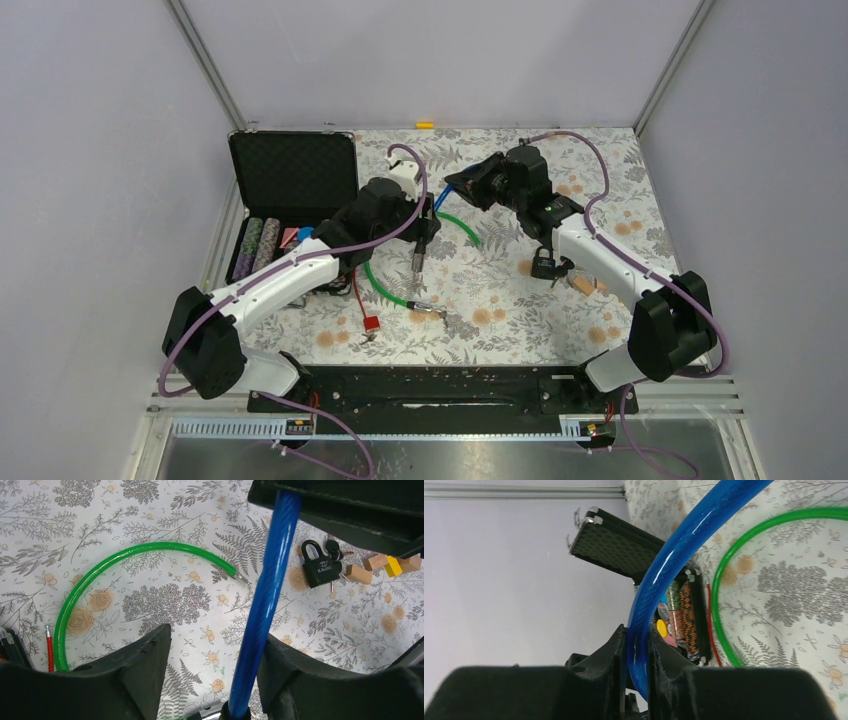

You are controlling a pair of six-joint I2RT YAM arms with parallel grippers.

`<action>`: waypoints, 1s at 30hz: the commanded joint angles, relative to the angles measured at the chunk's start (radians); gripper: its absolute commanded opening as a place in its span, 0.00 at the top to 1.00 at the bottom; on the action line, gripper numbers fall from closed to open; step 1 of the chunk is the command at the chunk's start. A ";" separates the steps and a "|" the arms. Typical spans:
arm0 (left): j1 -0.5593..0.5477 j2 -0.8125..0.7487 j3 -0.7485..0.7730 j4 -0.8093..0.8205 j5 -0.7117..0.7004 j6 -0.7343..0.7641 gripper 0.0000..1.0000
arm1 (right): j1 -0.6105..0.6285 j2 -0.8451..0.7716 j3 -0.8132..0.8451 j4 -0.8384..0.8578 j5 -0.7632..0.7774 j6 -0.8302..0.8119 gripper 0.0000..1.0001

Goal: Lock with the key
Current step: Pick up the lock from the center of the board.

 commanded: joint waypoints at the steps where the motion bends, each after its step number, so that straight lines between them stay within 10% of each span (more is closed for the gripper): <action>1: 0.002 0.000 0.053 0.073 0.012 0.002 0.43 | 0.011 -0.037 0.033 -0.055 0.056 -0.045 1.00; 19: 0.002 0.021 0.033 -0.002 0.071 -0.008 0.66 | 0.011 -0.059 0.074 -0.117 0.140 -0.087 1.00; 30: -0.007 0.006 0.026 -0.037 0.077 0.024 0.62 | 0.010 -0.054 0.114 -0.150 0.156 -0.101 1.00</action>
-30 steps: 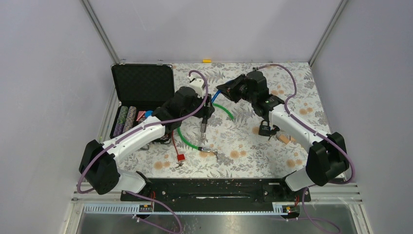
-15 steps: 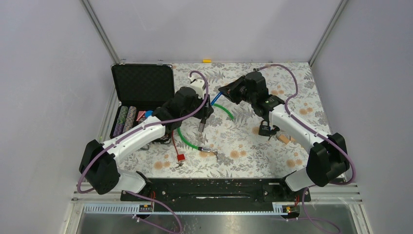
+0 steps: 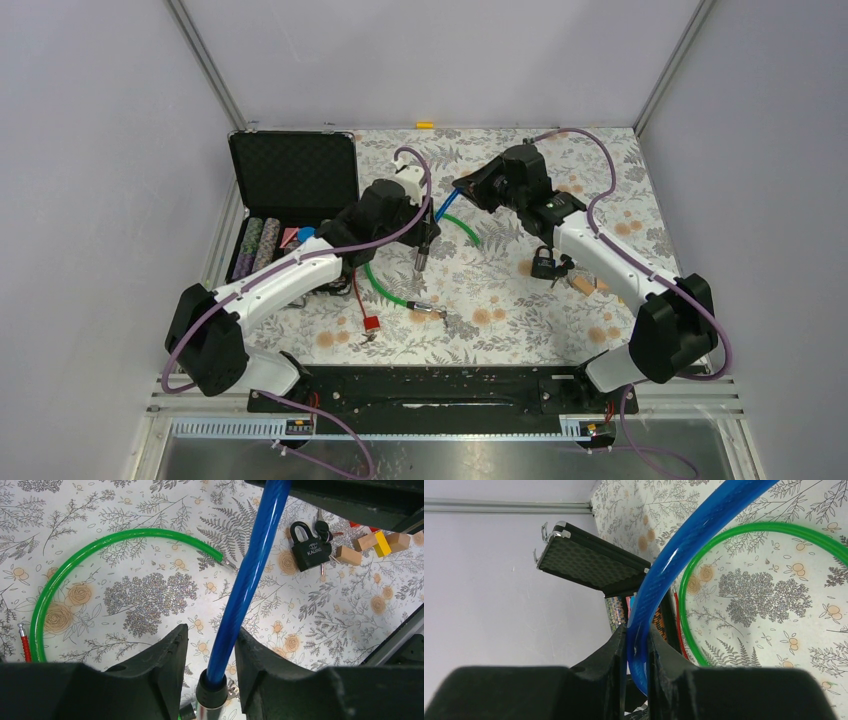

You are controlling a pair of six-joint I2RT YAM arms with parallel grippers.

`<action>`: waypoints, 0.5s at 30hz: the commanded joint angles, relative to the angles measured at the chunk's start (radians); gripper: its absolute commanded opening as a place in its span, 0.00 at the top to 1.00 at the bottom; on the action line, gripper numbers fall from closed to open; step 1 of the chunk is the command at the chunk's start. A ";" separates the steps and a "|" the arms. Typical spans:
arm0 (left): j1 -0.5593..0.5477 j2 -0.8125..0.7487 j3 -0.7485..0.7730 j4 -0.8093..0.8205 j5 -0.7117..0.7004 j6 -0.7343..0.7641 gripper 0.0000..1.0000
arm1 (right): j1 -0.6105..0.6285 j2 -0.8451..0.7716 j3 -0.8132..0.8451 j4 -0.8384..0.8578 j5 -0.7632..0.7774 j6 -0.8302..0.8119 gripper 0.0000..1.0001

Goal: Lock with the key
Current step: Pick up the lock from the center of the board.

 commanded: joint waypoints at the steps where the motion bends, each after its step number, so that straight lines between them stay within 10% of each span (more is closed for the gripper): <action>1: -0.001 -0.013 0.026 -0.023 0.004 0.032 0.63 | 0.004 -0.047 0.073 0.012 0.037 -0.024 1.00; 15: -0.004 -0.005 0.023 -0.033 -0.008 0.038 0.68 | 0.004 -0.041 0.095 0.007 0.057 -0.021 1.00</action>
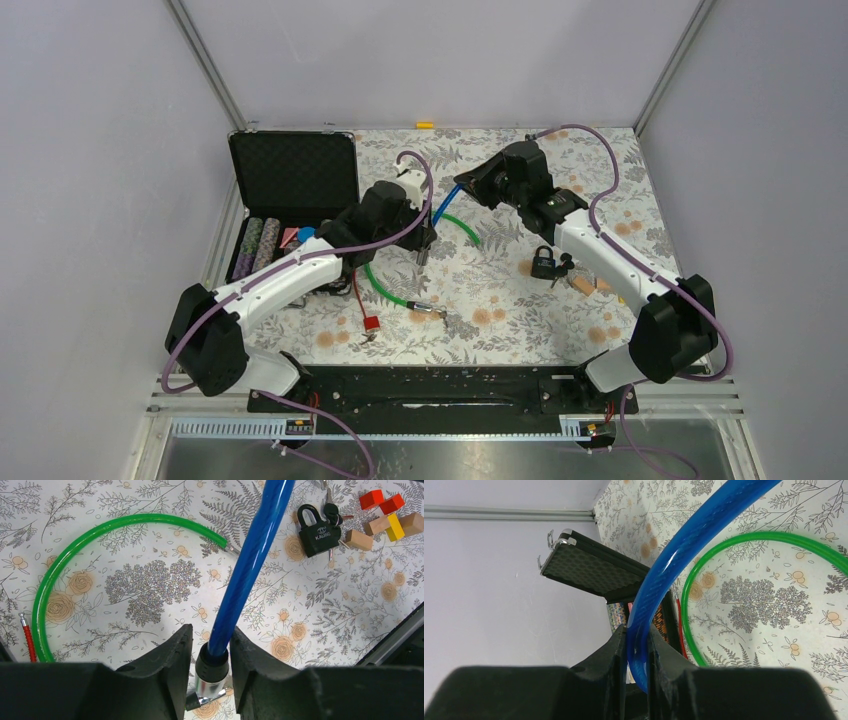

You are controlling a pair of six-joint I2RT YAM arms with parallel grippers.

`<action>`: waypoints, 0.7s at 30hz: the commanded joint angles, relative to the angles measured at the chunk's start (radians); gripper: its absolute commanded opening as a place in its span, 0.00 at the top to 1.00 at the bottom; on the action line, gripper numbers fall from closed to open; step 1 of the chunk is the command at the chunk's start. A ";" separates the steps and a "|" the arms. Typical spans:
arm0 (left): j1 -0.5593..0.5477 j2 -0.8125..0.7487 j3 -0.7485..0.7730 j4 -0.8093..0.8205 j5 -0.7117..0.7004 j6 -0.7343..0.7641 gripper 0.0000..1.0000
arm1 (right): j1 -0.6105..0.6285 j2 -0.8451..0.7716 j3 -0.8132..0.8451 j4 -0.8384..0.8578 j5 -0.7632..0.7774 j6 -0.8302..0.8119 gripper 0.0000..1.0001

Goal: Lock with the key
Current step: Pick up the lock from the center of the board.

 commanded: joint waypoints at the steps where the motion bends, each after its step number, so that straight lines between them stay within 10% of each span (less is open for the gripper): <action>1: 0.000 -0.004 0.024 0.025 -0.022 0.011 0.70 | 0.004 -0.041 0.063 0.030 0.028 -0.013 1.00; 10: 0.000 0.013 0.048 0.081 -0.017 0.011 0.66 | 0.004 -0.034 0.065 0.027 0.019 -0.003 1.00; 14: 0.000 0.013 0.039 0.091 -0.003 0.051 0.99 | 0.004 -0.031 0.071 0.026 -0.018 -0.004 1.00; 21: 0.000 -0.036 0.048 0.117 -0.040 0.096 1.00 | 0.004 -0.045 0.048 0.050 -0.060 -0.058 0.92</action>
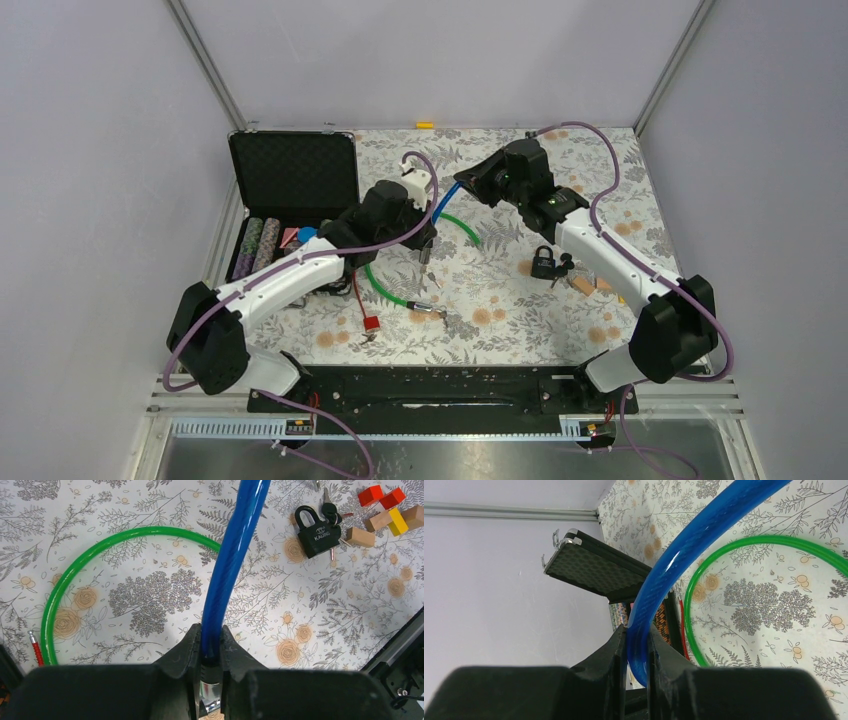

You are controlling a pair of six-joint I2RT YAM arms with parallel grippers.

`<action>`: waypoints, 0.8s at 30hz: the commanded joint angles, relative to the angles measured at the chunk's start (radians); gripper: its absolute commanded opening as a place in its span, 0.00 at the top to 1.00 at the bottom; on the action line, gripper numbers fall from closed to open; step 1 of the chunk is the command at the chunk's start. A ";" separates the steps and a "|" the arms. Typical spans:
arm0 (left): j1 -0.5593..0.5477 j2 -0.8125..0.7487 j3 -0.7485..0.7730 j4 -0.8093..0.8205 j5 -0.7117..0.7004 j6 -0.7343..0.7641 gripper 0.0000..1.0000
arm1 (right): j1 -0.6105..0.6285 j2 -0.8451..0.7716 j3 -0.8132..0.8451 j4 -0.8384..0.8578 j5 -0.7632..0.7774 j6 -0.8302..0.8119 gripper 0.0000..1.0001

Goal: Lock with the key
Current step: Pick up the lock from the center of the board.

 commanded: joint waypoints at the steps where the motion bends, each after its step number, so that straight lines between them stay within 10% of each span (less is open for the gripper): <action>1: 0.006 -0.061 0.048 0.088 -0.065 0.042 1.00 | 0.004 -0.050 0.029 0.056 -0.058 -0.068 0.87; 14: 0.006 -0.292 0.023 0.355 -0.202 0.133 1.00 | 0.003 -0.208 -0.086 0.150 -0.142 -0.393 0.32; 24: 0.005 -0.387 0.020 0.371 -0.193 0.160 1.00 | -0.003 -0.407 -0.139 -0.095 0.101 -0.859 0.13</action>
